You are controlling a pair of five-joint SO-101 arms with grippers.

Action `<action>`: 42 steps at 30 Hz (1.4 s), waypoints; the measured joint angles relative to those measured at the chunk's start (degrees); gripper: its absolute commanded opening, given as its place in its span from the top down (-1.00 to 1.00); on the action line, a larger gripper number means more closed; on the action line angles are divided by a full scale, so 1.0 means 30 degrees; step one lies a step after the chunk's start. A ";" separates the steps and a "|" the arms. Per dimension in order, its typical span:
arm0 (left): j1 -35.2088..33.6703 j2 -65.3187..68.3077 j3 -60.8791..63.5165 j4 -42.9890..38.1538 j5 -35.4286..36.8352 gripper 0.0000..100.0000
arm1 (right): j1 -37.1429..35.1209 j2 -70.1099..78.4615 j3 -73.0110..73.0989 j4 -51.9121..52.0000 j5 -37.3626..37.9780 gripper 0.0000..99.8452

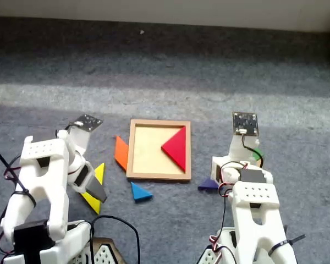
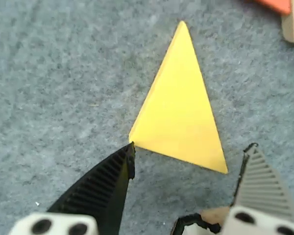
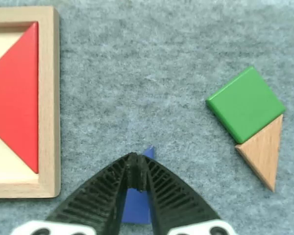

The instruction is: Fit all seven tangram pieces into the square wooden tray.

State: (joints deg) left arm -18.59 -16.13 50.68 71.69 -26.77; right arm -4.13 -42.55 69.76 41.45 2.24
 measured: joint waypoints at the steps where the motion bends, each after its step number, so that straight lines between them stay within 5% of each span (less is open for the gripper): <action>1: 0.0000 0.0000 0.0322 -0.0586 0.0733 0.31 | 0.0000 0.0000 0.0000 0.0000 0.0000 0.98; 25: 0.2842 -0.0440 0.2286 -0.2667 0.3311 0.74 | 0.0000 0.0000 0.0000 0.0000 0.0000 0.98; 42: 0.2256 -0.0322 -0.0029 -0.0117 0.1934 0.42 | 0.0000 0.0000 0.0000 0.0000 0.0791 0.98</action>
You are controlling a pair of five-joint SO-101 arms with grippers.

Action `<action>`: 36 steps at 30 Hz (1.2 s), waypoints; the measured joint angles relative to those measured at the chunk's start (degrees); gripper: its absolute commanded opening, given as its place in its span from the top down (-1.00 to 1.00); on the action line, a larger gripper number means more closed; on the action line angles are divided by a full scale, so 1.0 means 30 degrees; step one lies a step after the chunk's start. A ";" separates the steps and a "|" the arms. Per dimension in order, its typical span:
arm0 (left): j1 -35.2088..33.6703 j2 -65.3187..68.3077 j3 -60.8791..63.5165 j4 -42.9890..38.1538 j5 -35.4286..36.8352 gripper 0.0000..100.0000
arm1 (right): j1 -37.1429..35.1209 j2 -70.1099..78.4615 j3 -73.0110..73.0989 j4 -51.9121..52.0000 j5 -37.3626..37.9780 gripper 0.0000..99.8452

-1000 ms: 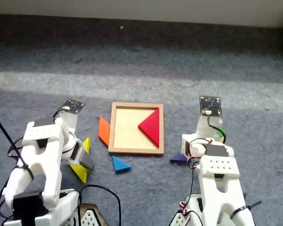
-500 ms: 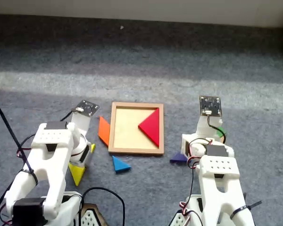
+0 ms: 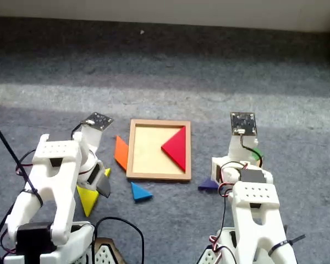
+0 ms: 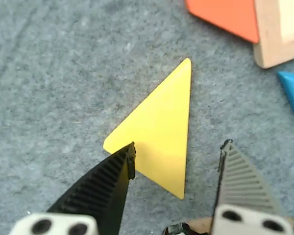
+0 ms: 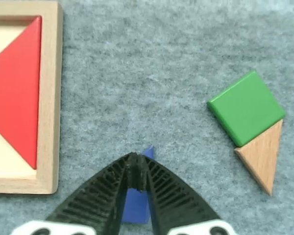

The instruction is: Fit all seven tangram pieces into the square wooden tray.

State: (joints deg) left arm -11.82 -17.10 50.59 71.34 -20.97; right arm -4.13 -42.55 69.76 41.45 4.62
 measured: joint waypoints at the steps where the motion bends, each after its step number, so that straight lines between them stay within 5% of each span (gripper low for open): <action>1: -0.0059 0.0000 0.0000 0.0000 0.0000 0.42 | 0.0000 0.0000 0.0000 0.0000 0.0029 0.98; 19: -0.0059 0.0205 0.1319 -0.1524 0.0059 0.42 | 0.0000 0.0000 0.0000 0.0000 0.0029 0.98; 36: -0.1582 0.6681 -0.3868 -0.0352 0.0000 0.43 | 0.0000 0.0000 0.0000 0.0000 0.0029 0.98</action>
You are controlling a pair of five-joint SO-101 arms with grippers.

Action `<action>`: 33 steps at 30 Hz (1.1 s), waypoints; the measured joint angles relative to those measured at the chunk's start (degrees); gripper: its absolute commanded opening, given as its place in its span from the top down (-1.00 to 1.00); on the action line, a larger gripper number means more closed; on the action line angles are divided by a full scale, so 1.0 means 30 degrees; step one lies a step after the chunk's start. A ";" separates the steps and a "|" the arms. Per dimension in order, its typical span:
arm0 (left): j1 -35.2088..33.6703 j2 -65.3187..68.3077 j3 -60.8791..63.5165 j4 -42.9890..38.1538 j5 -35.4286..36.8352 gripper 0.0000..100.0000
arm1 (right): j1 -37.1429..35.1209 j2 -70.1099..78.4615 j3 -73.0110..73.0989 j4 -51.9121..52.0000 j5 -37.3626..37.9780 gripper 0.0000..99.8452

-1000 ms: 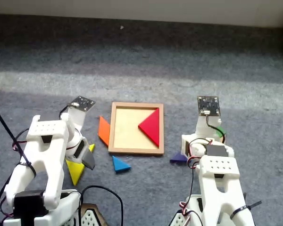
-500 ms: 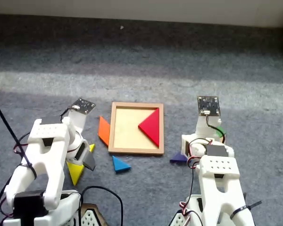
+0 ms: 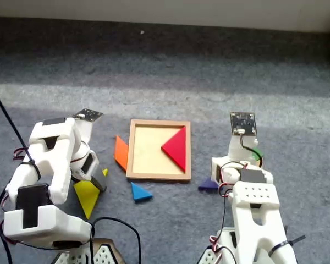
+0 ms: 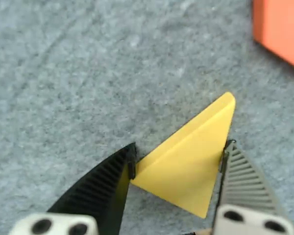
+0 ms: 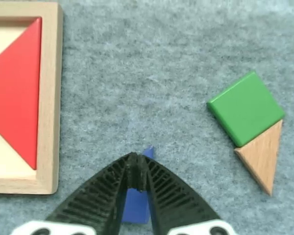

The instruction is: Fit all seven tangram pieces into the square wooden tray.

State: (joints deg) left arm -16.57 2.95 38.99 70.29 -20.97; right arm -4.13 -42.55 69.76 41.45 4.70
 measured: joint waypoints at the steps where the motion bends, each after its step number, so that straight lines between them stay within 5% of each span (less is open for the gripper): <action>1: 0.0000 0.0000 0.0000 0.0000 0.0000 0.43 | 0.0000 0.0000 0.0000 0.0000 0.0000 0.98; 7: 0.0000 0.0000 0.0000 0.0029 -0.0498 0.64 | 0.0000 0.0000 0.0000 0.0000 0.0000 0.98; 15: 0.0088 0.0000 0.0000 0.0117 -0.1231 0.68 | 0.0000 0.0000 0.0000 0.0000 0.0000 0.98; 33: 0.3048 0.0059 -0.0938 0.0176 -0.1201 0.99 | 0.0000 0.0000 0.0000 0.0000 0.0000 0.98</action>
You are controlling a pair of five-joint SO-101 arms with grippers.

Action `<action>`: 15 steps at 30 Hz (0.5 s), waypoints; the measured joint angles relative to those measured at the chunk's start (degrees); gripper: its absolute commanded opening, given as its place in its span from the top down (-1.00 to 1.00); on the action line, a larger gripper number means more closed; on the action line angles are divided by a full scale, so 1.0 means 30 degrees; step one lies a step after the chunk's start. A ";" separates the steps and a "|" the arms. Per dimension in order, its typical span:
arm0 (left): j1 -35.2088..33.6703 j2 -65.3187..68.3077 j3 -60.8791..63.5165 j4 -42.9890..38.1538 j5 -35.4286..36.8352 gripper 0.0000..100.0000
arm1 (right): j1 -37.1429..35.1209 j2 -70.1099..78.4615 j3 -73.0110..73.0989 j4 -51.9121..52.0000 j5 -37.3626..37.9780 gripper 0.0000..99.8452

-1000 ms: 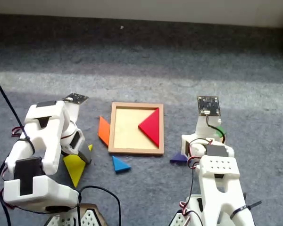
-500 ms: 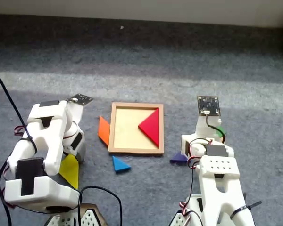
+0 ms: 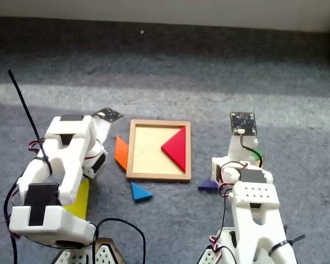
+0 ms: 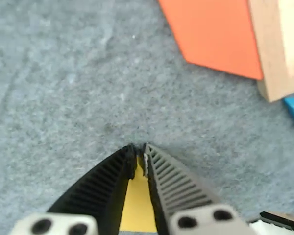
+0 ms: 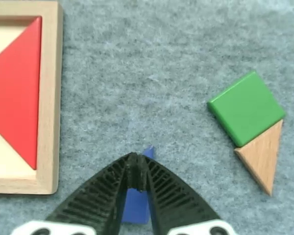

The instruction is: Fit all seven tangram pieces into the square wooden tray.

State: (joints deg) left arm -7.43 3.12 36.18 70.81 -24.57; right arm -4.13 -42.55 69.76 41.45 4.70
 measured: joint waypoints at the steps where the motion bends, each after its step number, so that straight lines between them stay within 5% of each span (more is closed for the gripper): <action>1: 0.0000 0.0000 -0.0264 -0.0029 0.0000 0.99 | 0.0000 0.0000 0.0000 0.0000 0.0000 0.98; 15: -0.0733 -0.3165 -0.2227 0.2549 -0.0059 0.99 | 0.0000 0.0000 0.0000 0.0000 0.0000 0.98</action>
State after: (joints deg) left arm -9.63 -6.37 29.49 78.46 -24.75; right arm -4.13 -42.55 69.76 41.45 4.70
